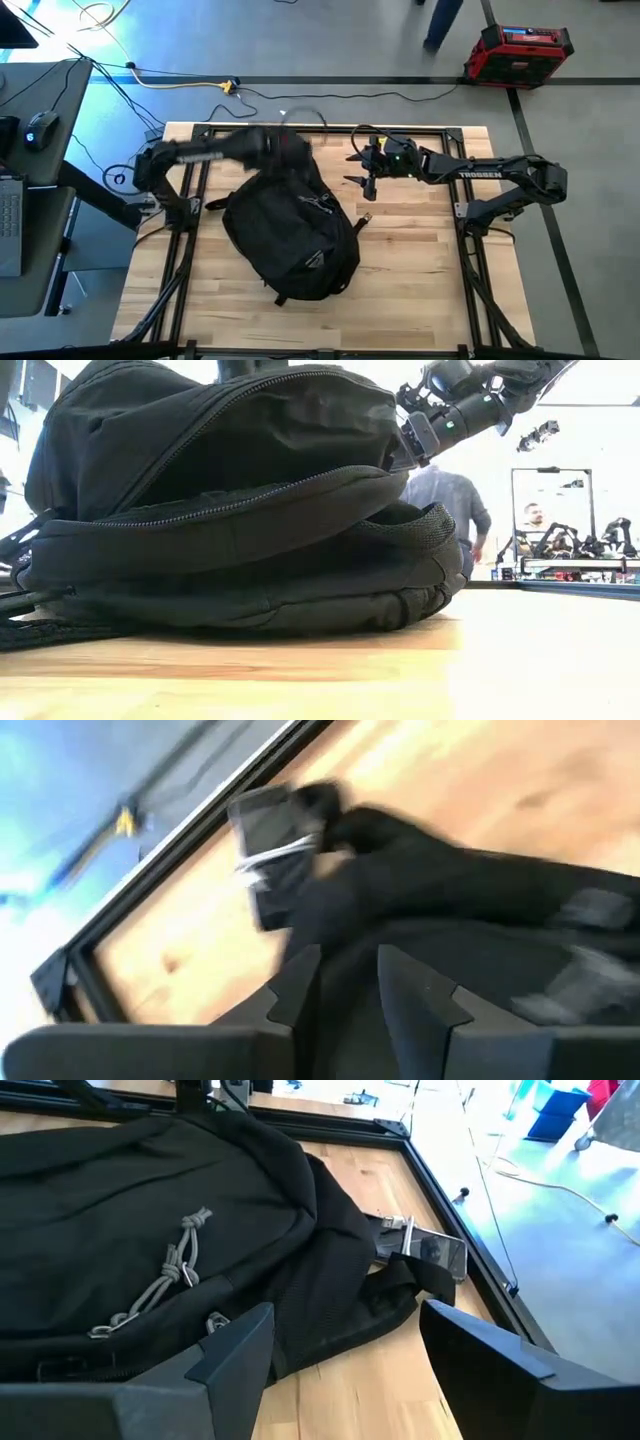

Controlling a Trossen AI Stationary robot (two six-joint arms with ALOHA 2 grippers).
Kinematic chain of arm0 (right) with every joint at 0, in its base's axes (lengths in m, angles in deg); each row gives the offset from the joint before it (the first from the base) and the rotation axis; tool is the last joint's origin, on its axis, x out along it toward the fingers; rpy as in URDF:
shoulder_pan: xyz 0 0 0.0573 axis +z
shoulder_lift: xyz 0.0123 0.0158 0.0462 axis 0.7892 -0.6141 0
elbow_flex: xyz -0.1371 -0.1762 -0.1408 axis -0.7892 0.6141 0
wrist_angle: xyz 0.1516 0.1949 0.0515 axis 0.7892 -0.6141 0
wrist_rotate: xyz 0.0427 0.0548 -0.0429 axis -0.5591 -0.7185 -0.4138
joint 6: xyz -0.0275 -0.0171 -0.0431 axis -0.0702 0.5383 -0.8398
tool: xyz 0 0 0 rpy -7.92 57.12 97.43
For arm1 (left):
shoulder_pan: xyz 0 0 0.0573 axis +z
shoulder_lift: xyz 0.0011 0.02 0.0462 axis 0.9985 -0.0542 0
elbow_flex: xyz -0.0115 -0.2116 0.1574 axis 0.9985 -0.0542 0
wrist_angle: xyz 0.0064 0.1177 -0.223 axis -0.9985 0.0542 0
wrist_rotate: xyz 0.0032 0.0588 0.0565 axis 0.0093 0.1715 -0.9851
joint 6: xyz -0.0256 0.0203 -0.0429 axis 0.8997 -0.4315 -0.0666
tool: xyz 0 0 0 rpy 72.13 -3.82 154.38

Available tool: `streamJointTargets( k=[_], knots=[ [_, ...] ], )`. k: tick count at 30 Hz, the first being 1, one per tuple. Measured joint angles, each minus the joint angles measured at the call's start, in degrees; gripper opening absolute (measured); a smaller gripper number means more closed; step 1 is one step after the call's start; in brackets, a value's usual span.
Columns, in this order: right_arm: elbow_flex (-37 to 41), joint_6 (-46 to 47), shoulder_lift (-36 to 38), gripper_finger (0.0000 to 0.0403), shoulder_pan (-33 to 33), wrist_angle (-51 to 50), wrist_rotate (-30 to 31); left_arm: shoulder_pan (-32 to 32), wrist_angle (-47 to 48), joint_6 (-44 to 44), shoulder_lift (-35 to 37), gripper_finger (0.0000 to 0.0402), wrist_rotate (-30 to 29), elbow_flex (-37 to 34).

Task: Unpack backpack
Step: Put the black phone wrapped in a white charger into the black backpack

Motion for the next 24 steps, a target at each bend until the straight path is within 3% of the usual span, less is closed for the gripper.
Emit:
streamJointTargets(
  k=[5,12,24],
  knots=[
    [0.0,-0.3,0.0,0.0239,0.0,-2.6,0.5,12.0,-7.4,-4.7,-0.1,0.0063,4.1,-9.7],
    [0.0,-3.0,0.0,0.0239,0.0,-8.3,3.4,18.9,-27.0,-12.0,-1.2,0.0043,9.9,-21.8],
    [0.0,-2.6,0.0,0.0239,0.0,-12.4,5.5,26.3,-36.1,-13.1,-12.6,0.0013,7.9,-24.2]
  ],
)
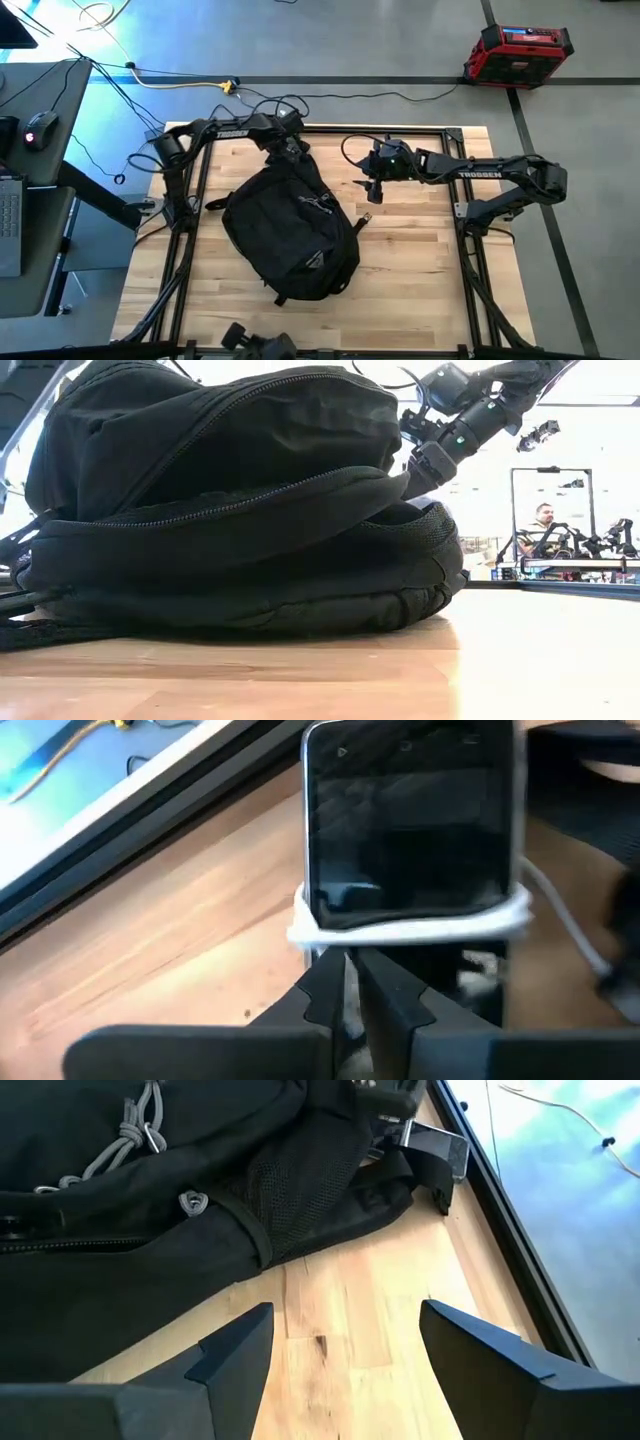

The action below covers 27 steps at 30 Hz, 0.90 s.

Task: Unpack backpack
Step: Put the black phone wrapped in a white charger into the black backpack

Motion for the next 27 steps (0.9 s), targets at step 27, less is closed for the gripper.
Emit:
streamJointTargets(
  k=[27],
  knots=[
    [0.0,0.1,0.0,0.0239,0.0,0.5,-0.2,-3.3,-7.0,-6.7,-1.4,0.0,-2.3,8.7]
  ],
)
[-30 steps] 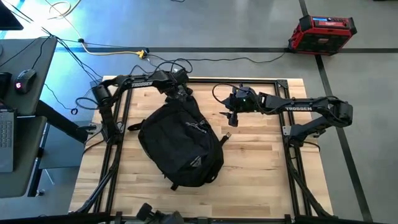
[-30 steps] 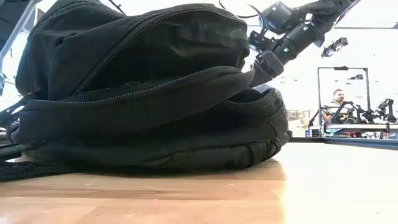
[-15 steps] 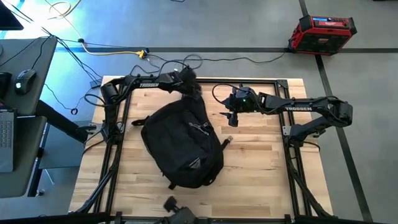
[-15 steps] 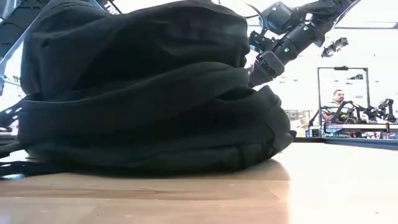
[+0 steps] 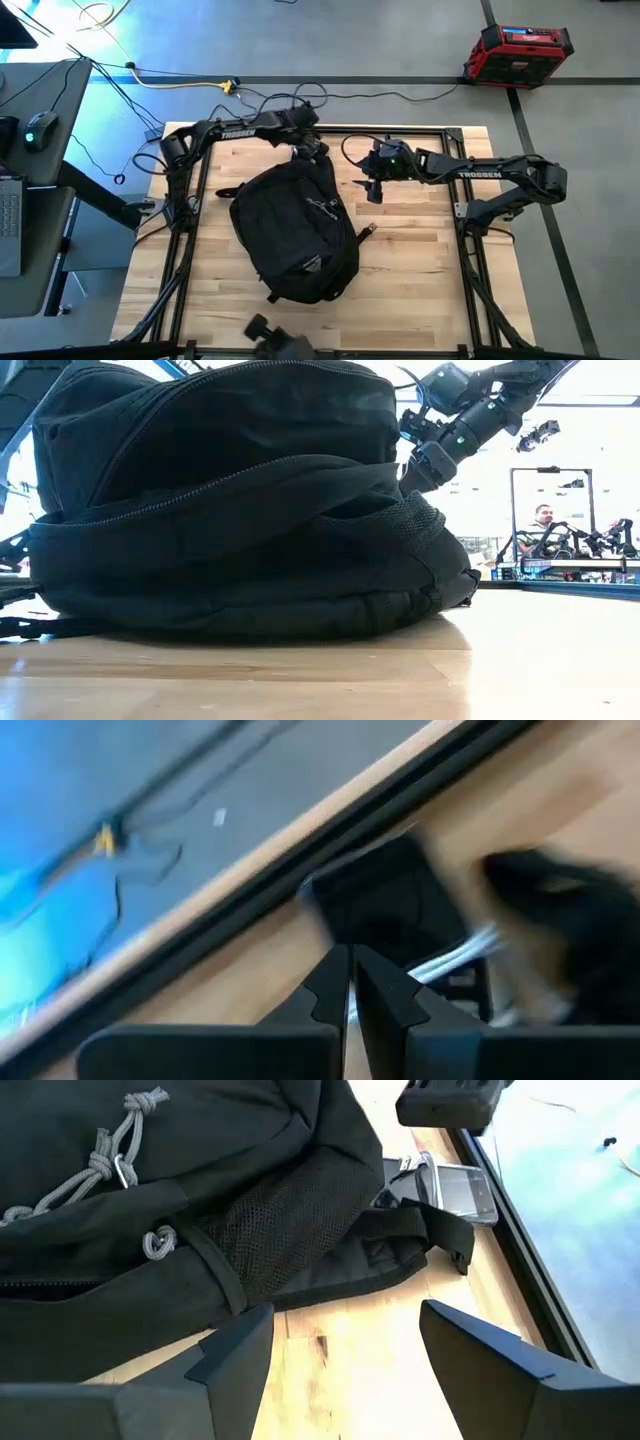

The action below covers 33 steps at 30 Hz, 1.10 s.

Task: Unpack backpack
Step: Put the black phone wrapped in a white charger into the black backpack

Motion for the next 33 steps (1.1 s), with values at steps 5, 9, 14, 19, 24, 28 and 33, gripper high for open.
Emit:
streamJointTargets(
  k=[5,9,14,19,24,28,33],
  knots=[
    [0.0,0.9,0.0,0.0239,0.0,1.1,0.0,5.9,3.3,5.3,-3.4,0.0,7.3,0.0],
    [0.0,1.2,0.0,0.0239,0.0,1.3,0.0,6.8,0.4,6.4,-7.6,0.0,11.3,0.0],
    [0.0,1.0,0.0,0.0239,0.0,1.4,0.0,4.7,-3.5,6.4,-10.7,0.0,14.1,0.8],
    [0.0,0.0,0.0,0.0239,0.0,1.9,0.0,1.0,-8.9,4.1,-11.9,0.0,20.6,5.7],
    [0.0,-0.1,0.0,0.0239,-0.1,2.3,0.0,-2.5,-22.5,1.1,-11.6,0.0,31.1,7.7],
    [0.0,0.0,0.2,0.0239,-1.2,-1.0,1.7,-5.3,-24.2,-1.2,-11.2,0.0,31.3,8.2],
    [0.0,2.1,0.0,0.0239,-9.3,-6.4,0.4,-8.2,-16.8,-5.1,-10.5,0.0,31.3,10.3]
  ],
)
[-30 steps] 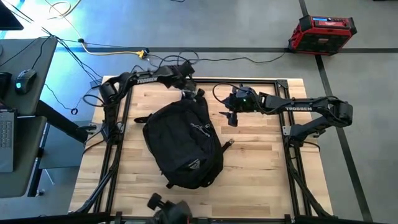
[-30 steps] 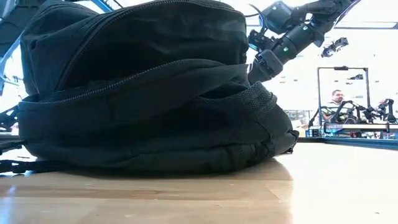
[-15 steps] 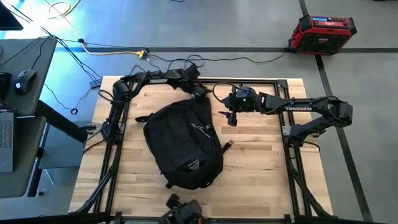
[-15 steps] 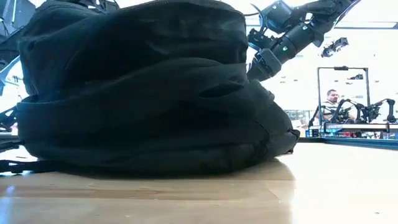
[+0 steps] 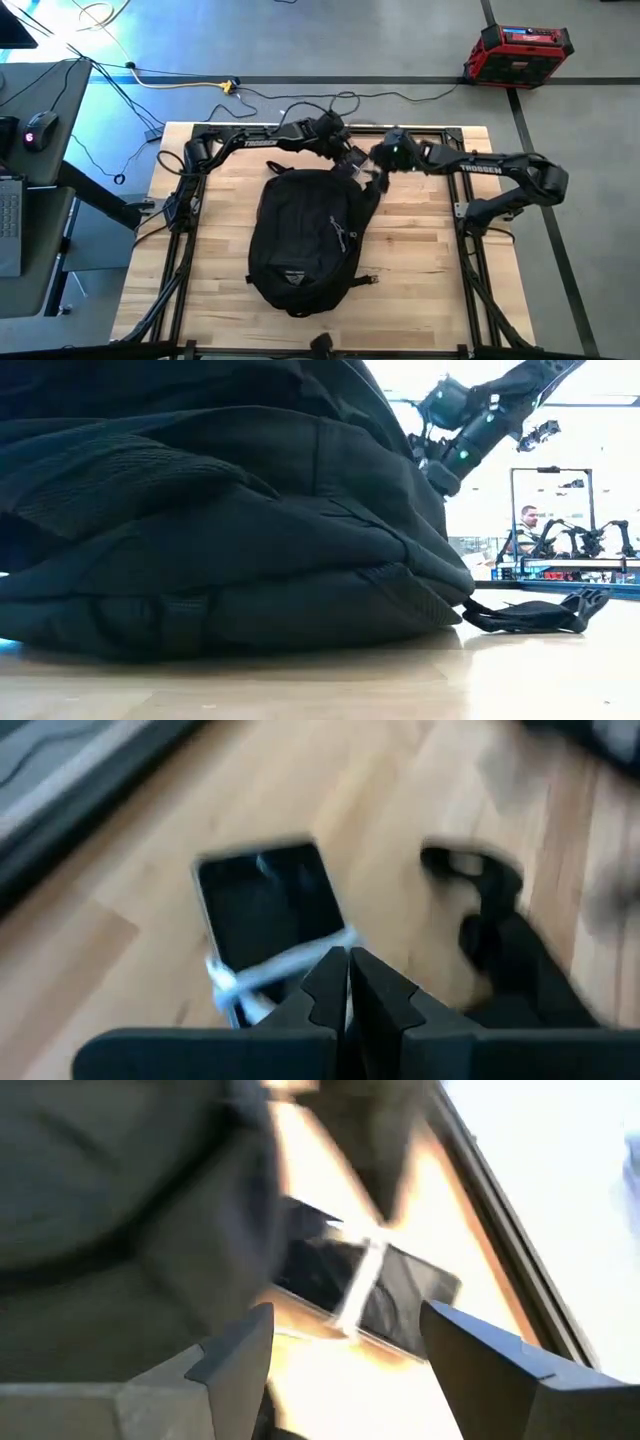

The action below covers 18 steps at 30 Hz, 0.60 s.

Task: Unpack backpack
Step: Put the black phone wrapped in a white charger into the black backpack

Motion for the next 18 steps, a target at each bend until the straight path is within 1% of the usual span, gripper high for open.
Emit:
streamJointTargets(
  k=[2,4,6,8,10,11,14,18],
  knots=[
    [0.0,2.6,0.0,0.0239,-5.2,0.6,-2.7,-1.3,2.6,-2.5,0.0,0.0,-0.2,0.1],
    [0.0,5.9,0.0,0.0239,-10.6,2.8,-7.2,-2.5,3.7,-4.8,-0.1,0.0,-1.0,0.2],
    [-0.1,8.4,-0.6,0.0239,-14.9,5.0,-12.0,-3.5,4.9,-5.6,-0.1,0.0,-5.0,0.2],
    [-0.1,10.3,-2.6,0.0239,-17.4,5.7,-15.6,-4.2,4.7,-5.8,-0.2,0.0,-10.4,0.0],
    [-0.6,11.9,-6.3,0.0239,-18.1,5.3,-16.6,-3.9,4.5,-6.6,-0.2,0.0,-14.2,-0.4],
    [-1.5,12.3,-8.7,0.0239,-18.2,4.4,-16.7,-3.5,4.4,-6.7,-0.2,0.0,-14.8,-0.6],
    [-6.1,12.2,-16.1,0.0243,-18.2,0.7,-18.7,-2.1,4.4,-6.3,-0.2,0.0,-14.2,-1.5],
    [-14.6,10.6,-24.5,0.0269,-18.6,-8.0,-19.6,-0.8,4.9,-5.1,-0.3,0.0,-13.9,-2.0]
  ],
)
